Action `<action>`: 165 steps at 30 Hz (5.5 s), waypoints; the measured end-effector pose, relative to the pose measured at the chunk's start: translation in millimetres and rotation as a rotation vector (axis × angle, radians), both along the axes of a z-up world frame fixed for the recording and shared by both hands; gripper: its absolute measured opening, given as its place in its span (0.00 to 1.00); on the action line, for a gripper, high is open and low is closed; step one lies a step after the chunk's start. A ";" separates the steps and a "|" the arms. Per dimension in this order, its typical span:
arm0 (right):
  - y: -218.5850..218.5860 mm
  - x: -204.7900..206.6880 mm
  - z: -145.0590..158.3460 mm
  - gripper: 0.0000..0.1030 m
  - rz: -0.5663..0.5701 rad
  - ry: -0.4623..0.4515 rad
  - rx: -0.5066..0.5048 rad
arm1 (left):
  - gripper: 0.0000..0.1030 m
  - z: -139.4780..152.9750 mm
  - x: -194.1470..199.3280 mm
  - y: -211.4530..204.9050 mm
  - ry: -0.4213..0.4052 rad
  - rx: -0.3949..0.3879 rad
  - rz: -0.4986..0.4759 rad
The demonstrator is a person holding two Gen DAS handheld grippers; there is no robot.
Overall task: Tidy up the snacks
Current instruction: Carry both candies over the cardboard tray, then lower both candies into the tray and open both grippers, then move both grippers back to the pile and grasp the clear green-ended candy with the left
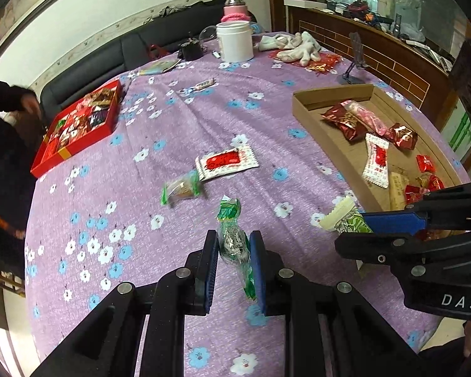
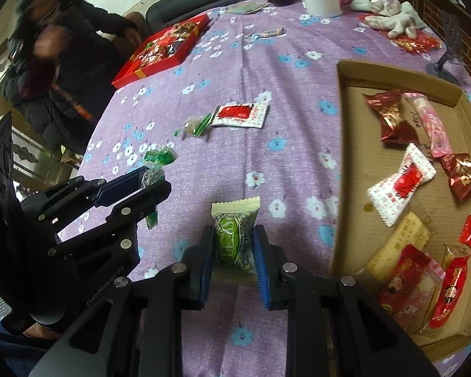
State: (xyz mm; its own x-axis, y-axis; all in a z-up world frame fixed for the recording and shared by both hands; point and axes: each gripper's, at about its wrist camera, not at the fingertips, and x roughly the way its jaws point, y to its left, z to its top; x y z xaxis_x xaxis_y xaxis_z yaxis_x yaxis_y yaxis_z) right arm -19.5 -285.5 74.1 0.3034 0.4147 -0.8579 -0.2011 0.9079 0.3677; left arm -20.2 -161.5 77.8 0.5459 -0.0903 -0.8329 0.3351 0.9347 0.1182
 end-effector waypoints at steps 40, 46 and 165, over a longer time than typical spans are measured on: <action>-152.5 -22.9 -6.6 0.23 -0.280 0.023 -0.027 | 0.19 0.6 -5.0 -150.1 -0.006 0.022 -0.271; -168.0 -29.3 -13.5 0.23 -0.315 0.048 -0.050 | 0.19 -12.2 -8.1 -166.2 0.040 0.014 -0.314; 77.7 174.2 -17.3 0.24 0.093 0.016 -0.070 | 0.26 -22.4 -2.9 127.6 0.094 -0.244 0.097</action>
State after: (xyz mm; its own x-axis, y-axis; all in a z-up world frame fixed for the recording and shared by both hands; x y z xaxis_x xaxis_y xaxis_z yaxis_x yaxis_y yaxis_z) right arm 154.8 -207.8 56.8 0.2527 0.3788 -0.8903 -0.2800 0.9094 0.3075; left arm -23.1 -33.9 55.3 0.4828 -0.2457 -0.8406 0.2414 0.9600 -0.1420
